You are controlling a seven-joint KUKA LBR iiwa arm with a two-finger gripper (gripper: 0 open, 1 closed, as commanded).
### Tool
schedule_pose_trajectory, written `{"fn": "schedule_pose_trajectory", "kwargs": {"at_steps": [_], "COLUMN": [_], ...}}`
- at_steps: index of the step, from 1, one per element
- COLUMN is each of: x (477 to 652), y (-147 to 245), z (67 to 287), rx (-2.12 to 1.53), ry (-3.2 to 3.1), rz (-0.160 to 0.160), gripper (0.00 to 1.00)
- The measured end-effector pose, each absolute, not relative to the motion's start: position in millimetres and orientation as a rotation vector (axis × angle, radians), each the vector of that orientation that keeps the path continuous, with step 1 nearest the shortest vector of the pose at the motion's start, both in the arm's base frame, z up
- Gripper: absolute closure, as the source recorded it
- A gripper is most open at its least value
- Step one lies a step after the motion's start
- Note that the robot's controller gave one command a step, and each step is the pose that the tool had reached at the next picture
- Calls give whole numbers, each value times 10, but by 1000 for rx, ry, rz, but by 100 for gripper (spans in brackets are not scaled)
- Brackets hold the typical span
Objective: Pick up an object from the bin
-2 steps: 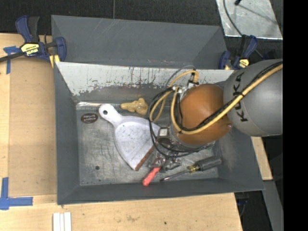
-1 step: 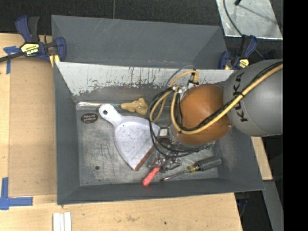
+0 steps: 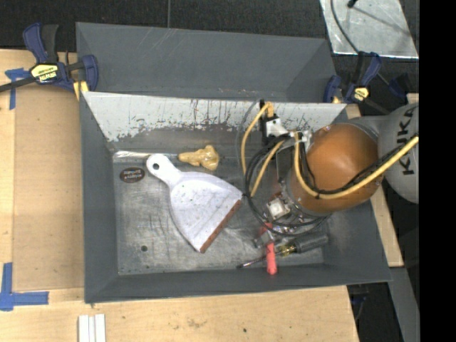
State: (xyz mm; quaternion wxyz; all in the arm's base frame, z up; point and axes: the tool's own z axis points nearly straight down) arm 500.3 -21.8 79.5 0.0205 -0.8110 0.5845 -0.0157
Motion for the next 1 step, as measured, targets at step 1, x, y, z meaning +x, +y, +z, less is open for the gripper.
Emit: {"fn": "schedule_pose_trajectory", "kwargs": {"at_steps": [1], "x": [5003], "y": [-218], "z": [796], "rx": [-2515], "ry": [1814], "rz": [-48], "gripper": [100]}}
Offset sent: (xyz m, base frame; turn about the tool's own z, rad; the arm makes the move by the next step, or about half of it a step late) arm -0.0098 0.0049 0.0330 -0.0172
